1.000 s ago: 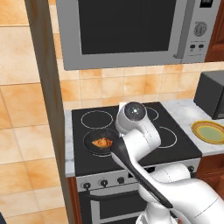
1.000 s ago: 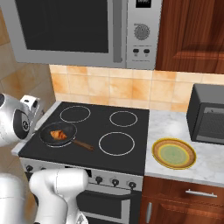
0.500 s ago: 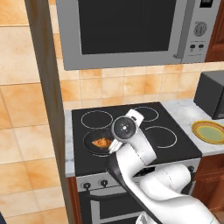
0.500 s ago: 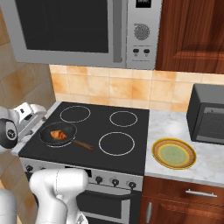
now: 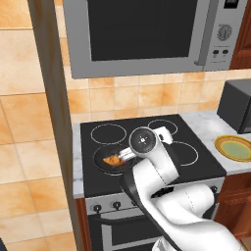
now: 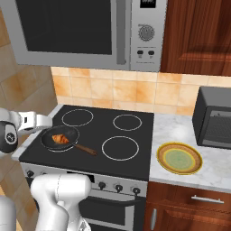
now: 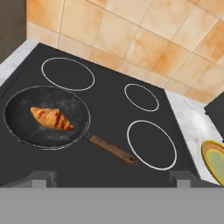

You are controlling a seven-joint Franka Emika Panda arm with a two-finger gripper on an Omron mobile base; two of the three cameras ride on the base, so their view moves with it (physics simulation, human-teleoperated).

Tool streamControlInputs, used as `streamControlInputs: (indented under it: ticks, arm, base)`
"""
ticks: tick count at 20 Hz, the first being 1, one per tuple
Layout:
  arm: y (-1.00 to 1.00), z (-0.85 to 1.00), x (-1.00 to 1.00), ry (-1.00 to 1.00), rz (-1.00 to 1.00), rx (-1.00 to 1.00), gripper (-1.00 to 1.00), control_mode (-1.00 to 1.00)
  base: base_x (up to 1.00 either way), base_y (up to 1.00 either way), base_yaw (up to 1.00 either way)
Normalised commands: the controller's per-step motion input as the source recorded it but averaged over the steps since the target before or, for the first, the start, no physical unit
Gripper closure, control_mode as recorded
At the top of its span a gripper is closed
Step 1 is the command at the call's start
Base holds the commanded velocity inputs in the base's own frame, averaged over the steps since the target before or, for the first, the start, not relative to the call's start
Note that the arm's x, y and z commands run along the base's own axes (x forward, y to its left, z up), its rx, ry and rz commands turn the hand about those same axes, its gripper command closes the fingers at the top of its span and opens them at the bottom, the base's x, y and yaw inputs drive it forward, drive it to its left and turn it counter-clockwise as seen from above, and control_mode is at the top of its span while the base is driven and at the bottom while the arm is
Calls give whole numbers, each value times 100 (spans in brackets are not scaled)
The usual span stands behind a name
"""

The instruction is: Pick the croissant and place it on the pan. Then turn on the stove to warm the croissant.

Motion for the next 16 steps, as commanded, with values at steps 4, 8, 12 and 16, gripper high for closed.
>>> streamControlInputs:
  ticks: [4,8,12,16]
  arm:
    - [-3,-7,-6,-32,-4,23,-100,-100]
    - [0,-7,-48,-38,0,9,-100,-100]
    - [0,-16,-60,-38,0,1,-100,-100]
    - [0,-14,-69,-31,0,1,-100,-100]
  base:
    - [0,0,0]
    - [0,0,0]
    - [0,0,0]
    - [0,0,0]
